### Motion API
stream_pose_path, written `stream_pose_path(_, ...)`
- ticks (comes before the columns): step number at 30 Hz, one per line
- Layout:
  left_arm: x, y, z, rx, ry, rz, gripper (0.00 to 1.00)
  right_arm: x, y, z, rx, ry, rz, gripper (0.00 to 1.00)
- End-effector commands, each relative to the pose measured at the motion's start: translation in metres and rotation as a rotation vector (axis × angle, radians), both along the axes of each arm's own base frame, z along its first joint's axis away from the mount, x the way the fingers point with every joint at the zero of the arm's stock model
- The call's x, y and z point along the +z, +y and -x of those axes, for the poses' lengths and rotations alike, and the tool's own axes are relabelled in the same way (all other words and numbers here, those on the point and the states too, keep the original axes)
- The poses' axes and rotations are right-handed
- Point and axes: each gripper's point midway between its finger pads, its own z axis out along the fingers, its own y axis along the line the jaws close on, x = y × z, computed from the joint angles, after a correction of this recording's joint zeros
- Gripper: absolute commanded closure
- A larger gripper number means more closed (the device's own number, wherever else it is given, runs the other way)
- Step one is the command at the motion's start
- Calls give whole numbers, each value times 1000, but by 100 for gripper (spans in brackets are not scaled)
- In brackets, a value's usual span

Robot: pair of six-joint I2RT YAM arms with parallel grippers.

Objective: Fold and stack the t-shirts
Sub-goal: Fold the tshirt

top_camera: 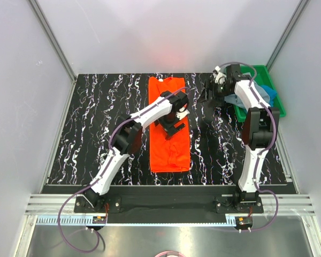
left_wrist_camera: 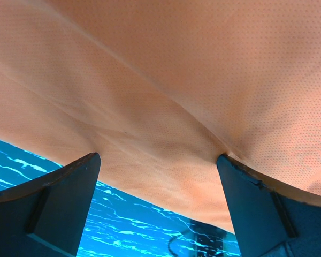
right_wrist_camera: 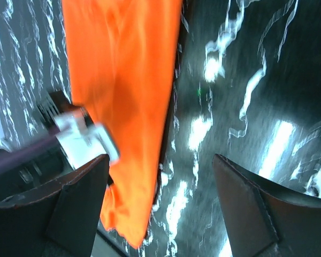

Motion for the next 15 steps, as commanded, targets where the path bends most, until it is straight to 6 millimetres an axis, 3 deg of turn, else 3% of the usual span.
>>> stream_pose_path(1,-8,-7,-26,4,-86,18,1,24,2,21,32,-56,-3,16)
stream_pose_path(2,7,-7,-29,6,-116,27,1,31,1,27,29,-70,0,16)
stream_pose_path(4,31,-3,-27,26,-155,47,1,17,-1,51,16,-20,5,17)
stream_pose_path(5,63,2,-24,34,-211,82,1,35,0,58,14,-83,-2,17)
stream_pose_path(6,80,6,-21,35,-239,102,1,19,1,80,2,-27,-13,17)
stream_pose_path(7,96,10,-18,46,-268,120,1,23,2,91,-3,-28,-30,18)
stream_pose_path(8,125,18,-9,56,-296,161,1,43,4,101,-10,-84,-53,18)
stream_pose_path(9,137,24,-3,71,-303,183,1,31,6,122,-35,-12,-80,19)
stream_pose_path(10,144,28,6,95,-293,210,1,46,12,137,-29,-22,-126,20)
stream_pose_path(11,151,41,22,107,-284,222,1,46,15,148,-59,29,-161,20)
stream_pose_path(12,150,44,33,133,-255,245,1,34,17,164,-75,95,-179,21)
stream_pose_path(13,143,52,55,153,-177,280,1,39,21,173,-77,110,-216,21)
stream_pose_path(15,132,57,73,217,-116,314,1,24,24,190,-128,210,-254,22)
